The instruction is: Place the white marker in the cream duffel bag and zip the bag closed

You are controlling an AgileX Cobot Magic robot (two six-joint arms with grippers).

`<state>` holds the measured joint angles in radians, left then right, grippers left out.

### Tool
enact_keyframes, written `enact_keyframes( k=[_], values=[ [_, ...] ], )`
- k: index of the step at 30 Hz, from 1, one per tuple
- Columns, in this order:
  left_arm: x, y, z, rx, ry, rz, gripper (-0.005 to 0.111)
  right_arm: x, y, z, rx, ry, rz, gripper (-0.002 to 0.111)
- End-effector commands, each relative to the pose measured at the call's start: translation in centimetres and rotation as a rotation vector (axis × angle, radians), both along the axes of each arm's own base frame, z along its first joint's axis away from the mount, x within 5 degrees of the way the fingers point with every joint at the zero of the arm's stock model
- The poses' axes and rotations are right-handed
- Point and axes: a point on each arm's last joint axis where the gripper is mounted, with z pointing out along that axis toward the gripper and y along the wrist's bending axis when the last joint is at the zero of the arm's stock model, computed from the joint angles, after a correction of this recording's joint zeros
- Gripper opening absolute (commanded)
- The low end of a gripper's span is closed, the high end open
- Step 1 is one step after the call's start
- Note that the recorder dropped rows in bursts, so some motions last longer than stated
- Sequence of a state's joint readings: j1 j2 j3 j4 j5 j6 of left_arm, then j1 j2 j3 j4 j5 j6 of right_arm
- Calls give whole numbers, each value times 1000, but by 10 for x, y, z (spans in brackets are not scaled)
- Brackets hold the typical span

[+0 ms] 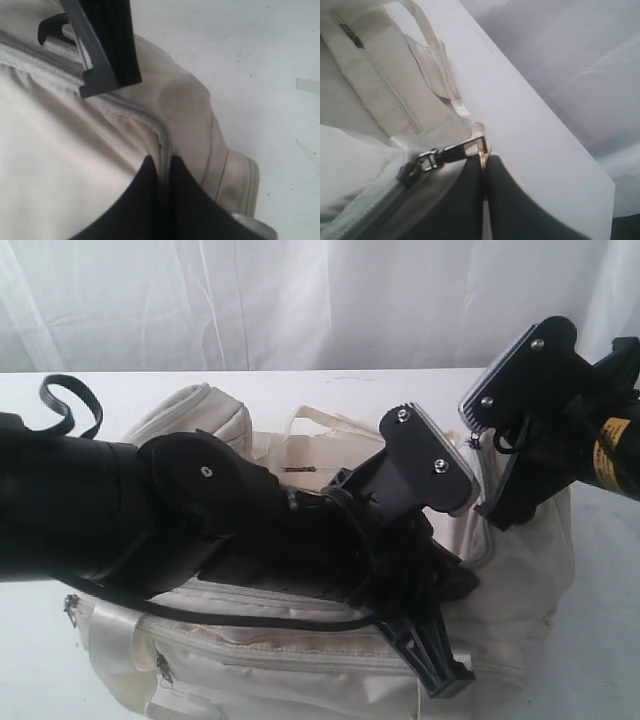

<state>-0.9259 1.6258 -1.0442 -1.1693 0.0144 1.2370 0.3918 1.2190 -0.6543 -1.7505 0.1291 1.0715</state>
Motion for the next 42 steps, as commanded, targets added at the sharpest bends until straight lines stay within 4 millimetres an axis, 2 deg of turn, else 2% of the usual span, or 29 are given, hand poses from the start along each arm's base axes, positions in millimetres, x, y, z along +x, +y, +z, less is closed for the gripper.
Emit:
enact_keyframes(
  k=[1,5,17,25,32,42],
  values=[
    [-27,-11,-3,3,70,-146,7,8,-9,6,-27,-44,-107,0],
    [-34,-15,-3,5,69,-169,7,12,-7,-1,-40,-18,-108,0],
    [-37,-16,-3,5,85,-193,7,28,-7,-2,-113,-30,-141,0],
    [-38,-16,-3,5,87,-196,7,45,-22,-9,-118,1,-200,0],
    [-37,-15,-3,11,76,-199,7,61,-34,-7,-87,15,-214,0],
    [-38,-15,-4,14,75,-205,7,81,-28,-8,-63,28,-191,0]
  ],
)
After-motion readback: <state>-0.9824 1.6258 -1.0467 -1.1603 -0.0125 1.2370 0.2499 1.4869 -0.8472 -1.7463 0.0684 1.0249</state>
